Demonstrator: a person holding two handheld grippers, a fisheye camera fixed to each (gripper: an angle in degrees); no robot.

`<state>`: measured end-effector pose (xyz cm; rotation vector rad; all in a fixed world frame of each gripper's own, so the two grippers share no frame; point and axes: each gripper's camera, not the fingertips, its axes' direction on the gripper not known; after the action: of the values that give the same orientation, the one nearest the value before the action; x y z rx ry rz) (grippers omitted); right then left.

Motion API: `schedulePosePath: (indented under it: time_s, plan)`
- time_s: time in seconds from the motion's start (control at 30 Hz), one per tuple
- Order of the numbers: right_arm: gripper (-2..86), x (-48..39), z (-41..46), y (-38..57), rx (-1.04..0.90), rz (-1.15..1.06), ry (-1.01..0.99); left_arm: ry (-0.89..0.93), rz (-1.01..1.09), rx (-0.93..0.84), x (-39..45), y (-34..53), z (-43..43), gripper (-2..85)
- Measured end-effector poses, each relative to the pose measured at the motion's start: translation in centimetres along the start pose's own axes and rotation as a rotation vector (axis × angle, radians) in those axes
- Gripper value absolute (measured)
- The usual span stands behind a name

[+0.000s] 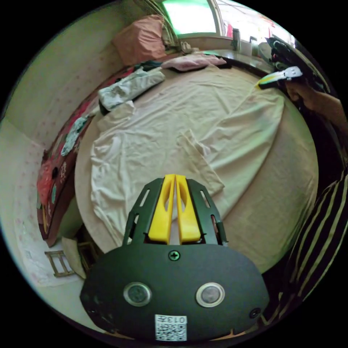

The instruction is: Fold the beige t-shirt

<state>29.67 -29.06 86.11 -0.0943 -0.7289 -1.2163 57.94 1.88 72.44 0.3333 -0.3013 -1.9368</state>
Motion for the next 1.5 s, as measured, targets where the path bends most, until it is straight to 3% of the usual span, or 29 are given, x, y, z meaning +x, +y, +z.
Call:
schedulePosePath:
  time_s: [0.27, 0.4, 0.6, 0.77, 0.93, 1.17, 1.3, 1.37, 1.5]
  plan:
    - [0.3, 8.7, 4.9, 1.0, -0.154, 0.085, 0.060, 0.048, -0.015, -0.077, -2.6, -2.5, 2.2, -0.2]
    - [0.5, 11.6, 4.1, 1.2, -0.095, 0.100, 0.010, 0.097, -0.090, -0.134, -4.7, -3.3, 1.8, 0.0]
    - [4.4, 17.1, 3.6, -2.2, 0.088, 0.084, -0.035, -0.033, -0.296, 0.025, -14.6, -5.0, -0.4, 3.2]
    - [7.3, 19.7, 7.2, -10.0, 0.075, 0.000, -0.113, 0.088, -0.452, 0.042, -26.2, -10.5, 2.1, 10.8]
    - [7.7, 21.1, 10.7, -16.6, -0.010, -0.070, -0.106, 0.118, -0.467, -0.055, -31.5, -14.9, 5.7, 13.8]
    - [7.5, 22.3, 13.5, -19.2, -0.121, -0.075, -0.108, 0.214, -0.436, -0.141, -33.8, -17.5, 9.9, 12.5]
    - [3.3, 21.4, 13.0, -19.1, -0.121, -0.124, -0.039, 0.132, -0.428, -0.153, -34.0, -17.9, 10.3, 7.4]
    - [2.3, 20.6, 12.4, -18.9, -0.102, -0.157, -0.005, 0.181, -0.405, -0.140, -34.1, -17.9, 10.1, 2.2]
    - [1.3, 20.2, 11.5, -18.3, -0.076, -0.169, 0.034, 0.170, -0.402, -0.125, -34.4, -17.2, 8.9, 0.9]
